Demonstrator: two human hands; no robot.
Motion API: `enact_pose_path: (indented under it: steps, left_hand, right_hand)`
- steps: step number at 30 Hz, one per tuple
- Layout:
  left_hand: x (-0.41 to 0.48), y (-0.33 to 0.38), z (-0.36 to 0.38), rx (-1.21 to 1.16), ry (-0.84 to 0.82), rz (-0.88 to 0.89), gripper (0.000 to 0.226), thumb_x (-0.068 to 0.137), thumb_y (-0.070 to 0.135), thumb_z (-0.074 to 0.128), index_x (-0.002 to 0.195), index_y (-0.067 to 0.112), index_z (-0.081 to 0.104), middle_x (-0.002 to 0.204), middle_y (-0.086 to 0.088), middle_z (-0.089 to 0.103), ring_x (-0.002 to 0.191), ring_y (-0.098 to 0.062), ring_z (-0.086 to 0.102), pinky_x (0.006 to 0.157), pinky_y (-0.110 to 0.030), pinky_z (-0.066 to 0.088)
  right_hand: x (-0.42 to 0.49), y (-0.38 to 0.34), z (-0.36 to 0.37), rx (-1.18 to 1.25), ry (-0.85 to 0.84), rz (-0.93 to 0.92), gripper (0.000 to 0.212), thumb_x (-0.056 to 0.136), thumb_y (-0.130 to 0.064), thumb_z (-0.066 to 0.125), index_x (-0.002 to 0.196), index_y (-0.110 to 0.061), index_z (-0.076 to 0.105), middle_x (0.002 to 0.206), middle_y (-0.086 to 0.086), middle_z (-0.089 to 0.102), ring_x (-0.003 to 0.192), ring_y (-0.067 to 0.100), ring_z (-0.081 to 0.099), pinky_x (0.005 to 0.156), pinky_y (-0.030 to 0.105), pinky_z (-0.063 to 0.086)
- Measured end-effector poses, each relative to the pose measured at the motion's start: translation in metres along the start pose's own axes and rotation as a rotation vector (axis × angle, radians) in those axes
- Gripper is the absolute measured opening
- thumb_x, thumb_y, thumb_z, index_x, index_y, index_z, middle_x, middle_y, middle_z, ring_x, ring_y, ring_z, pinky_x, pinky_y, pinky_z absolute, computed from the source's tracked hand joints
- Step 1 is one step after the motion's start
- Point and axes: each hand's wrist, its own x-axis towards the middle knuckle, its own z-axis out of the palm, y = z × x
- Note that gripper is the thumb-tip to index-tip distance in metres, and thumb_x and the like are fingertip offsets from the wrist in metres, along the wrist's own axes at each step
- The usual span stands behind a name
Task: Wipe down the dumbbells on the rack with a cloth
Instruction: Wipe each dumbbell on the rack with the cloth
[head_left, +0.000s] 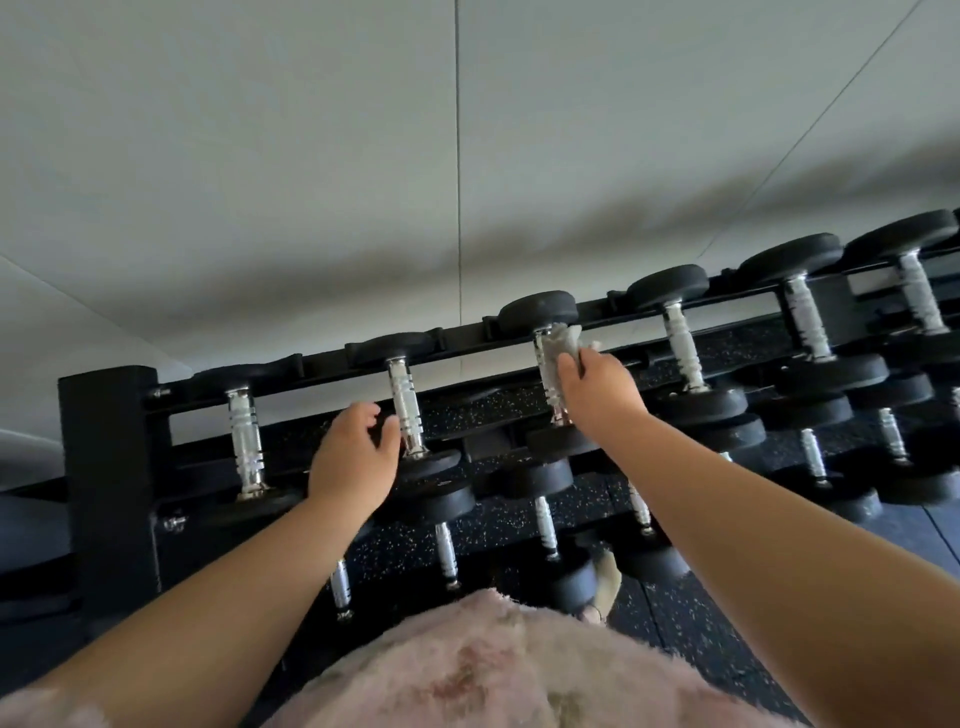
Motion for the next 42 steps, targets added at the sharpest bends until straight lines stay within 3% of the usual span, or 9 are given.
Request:
enact_pose_path:
  steps: [3, 9, 14, 17, 21, 25, 32, 38, 42]
  left_hand:
    - [-0.002, 0.042, 0.034, -0.178, 0.073, -0.154, 0.043, 0.104, 0.051, 0.049, 0.134, 0.021, 0.050, 0.130, -0.001, 0.056, 0.096, -0.021, 0.065, 0.082, -0.045, 0.059]
    - [-0.008, 0.066, 0.064, 0.128, 0.123, -0.209, 0.065, 0.101, 0.051, 0.055, 0.153, 0.018, 0.033, 0.140, -0.012, 0.048, 0.114, -0.034, 0.060, 0.090, -0.048, 0.055]
    - [0.006, 0.071, 0.069, 0.443, -0.079, -0.249, 0.079, 0.100, 0.065, 0.042, 0.164, 0.031, 0.012, 0.149, -0.015, 0.038, 0.118, -0.034, 0.057, 0.085, -0.044, 0.055]
    - [0.020, 0.072, 0.066, 0.541, -0.201, -0.286, 0.086, 0.097, 0.075, 0.038, 0.166, 0.037, 0.003, 0.153, -0.018, 0.032, 0.129, -0.036, 0.050, 0.100, -0.049, 0.051]
    - [0.023, 0.076, 0.063, 0.402, -0.090, -0.288, 0.074, 0.098, 0.068, 0.044, 0.163, 0.039, 0.024, 0.156, -0.014, 0.036, 0.137, -0.035, 0.046, 0.101, -0.050, 0.051]
    - [0.019, 0.075, 0.065, 0.359, -0.019, -0.272, 0.065, 0.098, 0.064, 0.048, 0.157, 0.039, 0.039, 0.154, -0.010, 0.041, 0.133, -0.033, 0.051, 0.097, -0.047, 0.053]
    - [0.022, 0.075, 0.064, 0.385, -0.054, -0.292, 0.065, 0.097, 0.064, 0.048, 0.157, 0.039, 0.037, 0.152, -0.010, 0.041, 0.117, -0.032, 0.062, 0.082, -0.042, 0.055]
    - [0.023, 0.076, 0.065, 0.394, -0.080, -0.310, 0.064, 0.097, 0.063, 0.048, 0.156, 0.039, 0.037, 0.149, -0.010, 0.040, 0.102, -0.031, 0.066, 0.072, -0.037, 0.051]
    - [0.023, 0.077, 0.064, 0.386, -0.093, -0.310, 0.064, 0.098, 0.062, 0.048, 0.156, 0.038, 0.037, 0.149, -0.010, 0.039, 0.100, -0.031, 0.065, 0.073, -0.037, 0.053]
  right_hand:
    - [0.004, 0.012, 0.018, -0.246, -0.189, -0.039, 0.055, 0.103, -0.051, 0.040, 0.144, -0.013, 0.041, 0.125, 0.015, 0.058, 0.105, 0.033, 0.063, 0.084, 0.047, 0.058]
    - [0.020, 0.055, 0.003, -0.111, -0.226, 0.040, 0.033, 0.104, -0.045, 0.048, 0.105, -0.014, 0.060, 0.088, 0.003, 0.064, 0.075, 0.019, 0.062, 0.067, 0.034, 0.055]
    - [0.034, 0.046, -0.030, 0.076, -0.133, -0.138, 0.029, 0.106, -0.043, 0.047, 0.112, -0.017, 0.060, 0.096, 0.003, 0.065, 0.082, 0.020, 0.067, 0.068, 0.035, 0.058]
    - [0.046, 0.018, -0.043, 0.106, 0.011, -0.408, 0.044, 0.104, -0.047, 0.049, 0.144, -0.029, 0.045, 0.121, 0.001, 0.055, 0.105, 0.017, 0.058, 0.088, 0.034, 0.055]
    - [0.075, -0.007, -0.040, -0.227, 0.077, -0.552, 0.057, 0.103, -0.050, 0.047, 0.157, -0.038, 0.031, 0.156, 0.006, 0.031, 0.138, 0.029, 0.032, 0.112, 0.048, 0.040]
    - [0.093, -0.014, -0.027, -0.407, -0.020, -0.753, 0.055, 0.105, -0.050, 0.044, 0.157, -0.039, 0.032, 0.163, 0.009, 0.023, 0.148, 0.032, 0.023, 0.119, 0.052, 0.029]
    - [0.116, -0.009, -0.035, -0.030, -0.042, -0.340, 0.045, 0.110, -0.039, 0.032, 0.143, -0.017, 0.053, 0.136, 0.010, 0.052, 0.110, 0.024, 0.060, 0.092, 0.040, 0.058]
    - [0.111, -0.037, -0.029, -0.305, -0.073, -0.791, 0.043, 0.105, -0.048, 0.044, 0.145, -0.034, 0.052, 0.144, 0.002, 0.052, 0.135, 0.025, 0.044, 0.114, 0.044, 0.040]
    - [0.120, -0.016, -0.032, -0.100, -0.087, -0.536, 0.045, 0.107, -0.051, 0.040, 0.141, -0.026, 0.056, 0.141, 0.005, 0.057, 0.122, 0.023, 0.057, 0.102, 0.044, 0.054]
